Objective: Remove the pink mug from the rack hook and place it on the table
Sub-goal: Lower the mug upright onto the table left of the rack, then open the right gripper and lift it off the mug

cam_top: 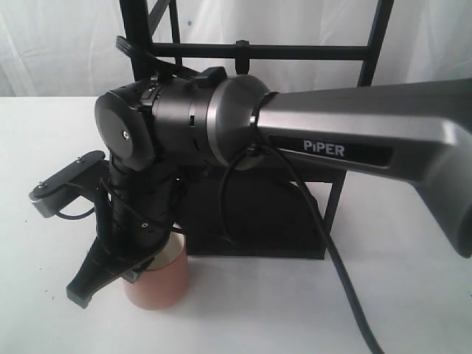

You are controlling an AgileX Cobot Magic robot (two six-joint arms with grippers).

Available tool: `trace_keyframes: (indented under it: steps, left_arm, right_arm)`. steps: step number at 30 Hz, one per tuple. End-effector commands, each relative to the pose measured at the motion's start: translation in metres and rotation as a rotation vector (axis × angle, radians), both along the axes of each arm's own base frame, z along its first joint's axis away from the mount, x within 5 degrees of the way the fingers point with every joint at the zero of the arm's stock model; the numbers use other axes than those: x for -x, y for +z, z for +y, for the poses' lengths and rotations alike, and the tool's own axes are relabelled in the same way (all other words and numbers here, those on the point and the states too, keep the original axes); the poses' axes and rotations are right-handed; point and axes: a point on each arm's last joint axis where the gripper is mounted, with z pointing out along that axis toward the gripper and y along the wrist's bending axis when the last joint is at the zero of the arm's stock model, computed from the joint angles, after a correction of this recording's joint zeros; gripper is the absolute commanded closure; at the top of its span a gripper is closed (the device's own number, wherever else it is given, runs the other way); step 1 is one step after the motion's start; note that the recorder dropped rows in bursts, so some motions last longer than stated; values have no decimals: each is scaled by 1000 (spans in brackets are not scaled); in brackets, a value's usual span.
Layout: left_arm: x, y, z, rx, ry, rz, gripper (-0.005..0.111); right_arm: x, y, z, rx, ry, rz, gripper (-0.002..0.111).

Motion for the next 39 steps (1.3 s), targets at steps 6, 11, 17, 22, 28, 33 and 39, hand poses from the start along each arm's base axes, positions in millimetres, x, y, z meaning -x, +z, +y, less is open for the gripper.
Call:
trace_keyframes:
  steps: [6,11,17,22,28,33,39]
  left_arm:
    - [1,-2,-1,4,-7,15,107]
    - [1,-2,-1,4,-7,15,107]
    - [1,-2,-1,4,-7,15,107]
    - [1,-2,-1,4,-7,15,107]
    - [1,-2,-1,4,-7,15,107]
    - [1,-2,-1,4,-7,15,107]
    - [1,-2,-1,4,-7,15,107]
  right_arm:
    - [-2,0,0,-13,-8,10,104]
    - [-2,0,1,-14,-8,10,91]
    - [-2,0,1,-14,-8,10,90]
    - [-2,0,1,-14,-8,10,90]
    - [-1,11,-4,-7,2,-18,90]
    - [5,44,-14,-59,4,-52,90]
    - [20,89,-36,-88,14,-69,90]
